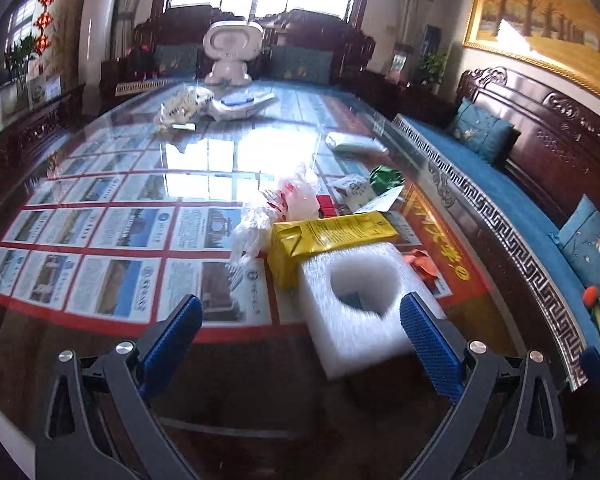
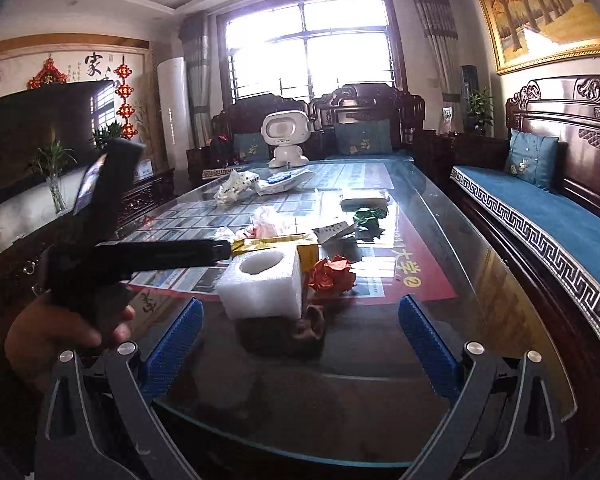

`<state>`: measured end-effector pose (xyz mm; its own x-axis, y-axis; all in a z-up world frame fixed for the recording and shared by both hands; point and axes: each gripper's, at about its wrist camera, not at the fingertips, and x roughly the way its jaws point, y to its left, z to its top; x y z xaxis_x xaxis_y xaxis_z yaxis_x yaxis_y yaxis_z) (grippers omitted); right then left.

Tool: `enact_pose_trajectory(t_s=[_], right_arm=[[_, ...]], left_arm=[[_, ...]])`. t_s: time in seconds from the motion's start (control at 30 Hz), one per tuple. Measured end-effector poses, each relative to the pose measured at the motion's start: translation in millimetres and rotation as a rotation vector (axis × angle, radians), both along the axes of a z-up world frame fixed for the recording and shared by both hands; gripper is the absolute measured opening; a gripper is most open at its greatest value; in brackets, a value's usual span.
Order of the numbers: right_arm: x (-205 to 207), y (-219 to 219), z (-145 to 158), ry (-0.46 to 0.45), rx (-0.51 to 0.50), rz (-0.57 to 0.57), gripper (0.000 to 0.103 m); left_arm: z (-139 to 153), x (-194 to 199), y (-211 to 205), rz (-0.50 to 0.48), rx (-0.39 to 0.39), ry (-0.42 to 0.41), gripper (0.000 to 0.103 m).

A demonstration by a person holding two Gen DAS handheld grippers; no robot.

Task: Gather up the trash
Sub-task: 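Return both tools to the table toward the white foam block, then grasp the white foam block with the left tool while the right tool grasps the brown knit cloth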

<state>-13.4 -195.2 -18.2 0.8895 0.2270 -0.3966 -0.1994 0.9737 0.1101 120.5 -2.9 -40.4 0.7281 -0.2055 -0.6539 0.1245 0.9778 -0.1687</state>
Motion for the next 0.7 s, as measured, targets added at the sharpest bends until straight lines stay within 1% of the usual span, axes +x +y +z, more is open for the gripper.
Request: enact_pose_trajectory(t_s=[0.03, 0.23, 0.37, 0.43, 0.5, 0.57, 0.6, 0.67, 0.7], right_arm=[[1, 1, -2, 0.006, 0.001, 0.004, 0.095], [22, -3, -9, 0.042, 0.011, 0.012, 0.095], [32, -5, -16, 0.066, 0.029, 0.021, 0.095], [35, -4, -19, 0.079, 0.031, 0.024, 0.095], [38, -4, -22, 0.093, 0.032, 0.023, 0.095], [40, -3, -24, 0.11, 0.035, 0.021, 0.095], [41, -3, -26, 0.116, 0.037, 0.021, 0.095], [43, -4, -29, 0.128, 0.04, 0.021, 0.095], [44, -4, -31, 0.134, 0.04, 0.018, 0.095]], left_arm=[[-3, 10, -3, -0.005, 0.0, 0.015, 0.099], [-26, 36, -3, 0.018, -0.016, 0.104, 0.099], [-41, 46, -3, 0.026, -0.006, 0.16, 0.099], [-45, 49, -2, 0.034, -0.013, 0.172, 0.098], [-47, 50, -2, 0.025, -0.042, 0.18, 0.091], [-46, 50, -2, 0.005, -0.069, 0.181, 0.073], [-45, 49, -3, -0.008, -0.074, 0.178, 0.068], [-40, 44, -8, -0.036, -0.069, 0.157, 0.047], [-38, 41, -10, -0.046, -0.064, 0.143, 0.042]])
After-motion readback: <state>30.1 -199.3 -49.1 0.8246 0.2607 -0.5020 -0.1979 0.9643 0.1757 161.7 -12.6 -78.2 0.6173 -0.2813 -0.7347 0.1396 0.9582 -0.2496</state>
